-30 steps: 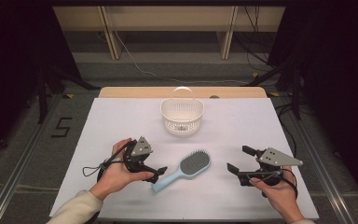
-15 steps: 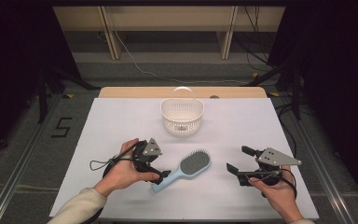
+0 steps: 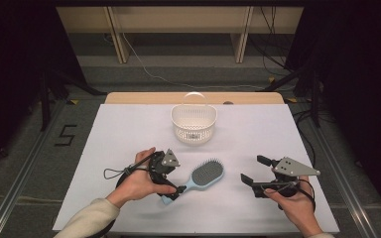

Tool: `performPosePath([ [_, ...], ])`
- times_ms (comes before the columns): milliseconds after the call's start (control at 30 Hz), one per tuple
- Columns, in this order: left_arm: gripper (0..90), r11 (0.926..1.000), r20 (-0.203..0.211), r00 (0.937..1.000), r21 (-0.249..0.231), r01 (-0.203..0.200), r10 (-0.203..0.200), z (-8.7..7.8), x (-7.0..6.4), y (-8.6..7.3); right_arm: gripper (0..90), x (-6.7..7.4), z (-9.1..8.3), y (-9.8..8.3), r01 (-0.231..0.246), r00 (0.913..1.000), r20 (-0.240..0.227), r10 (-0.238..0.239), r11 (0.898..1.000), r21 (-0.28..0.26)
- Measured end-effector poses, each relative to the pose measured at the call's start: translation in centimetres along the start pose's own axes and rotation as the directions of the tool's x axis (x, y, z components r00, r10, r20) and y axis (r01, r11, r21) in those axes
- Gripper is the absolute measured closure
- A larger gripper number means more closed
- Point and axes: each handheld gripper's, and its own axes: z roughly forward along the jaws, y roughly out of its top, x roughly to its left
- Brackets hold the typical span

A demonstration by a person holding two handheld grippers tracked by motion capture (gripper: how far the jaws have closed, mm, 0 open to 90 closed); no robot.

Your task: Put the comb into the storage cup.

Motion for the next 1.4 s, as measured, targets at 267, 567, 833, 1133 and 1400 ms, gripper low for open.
performPosePath([
  [267, 0.0, 0.9978, -0.011, 0.9990, 0.051, -0.042, 0.043, 0.9, -0.6, 0.7, 13.1, 0.0, 0.0, 0.0, 0.001, 1.0000, 0.002, -0.001, 1.000, 0.001],
  [567, 2.8, 0.9901, -0.001, 0.9976, 0.122, -0.069, 0.070, 1.7, -1.1, 1.6, 13.1, 0.0, 0.0, 0.0, 0.001, 1.0000, 0.002, -0.001, 1.000, 0.001],
  [833, 10.9, 0.9792, -0.005, 0.9968, 0.188, -0.077, 0.079, 2.2, -1.6, 2.7, 13.2, 0.0, 0.0, 0.0, 0.003, 1.0000, 0.003, -0.003, 1.000, 0.003],
  [1133, 15.8, 0.9599, -0.019, 0.9988, 0.278, -0.039, 0.046, 3.3, -1.8, 3.3, 13.1, 0.0, 0.0, 0.0, 0.000, 1.0000, 0.003, 0.000, 1.000, 0.002],
  [1400, 18.1, 0.9450, -0.023, 0.9985, 0.325, -0.040, 0.050, 4.0, -1.8, 3.8, 13.1, 0.0, 0.0, 0.0, 0.002, 1.0000, 0.004, -0.002, 1.000, 0.005],
])
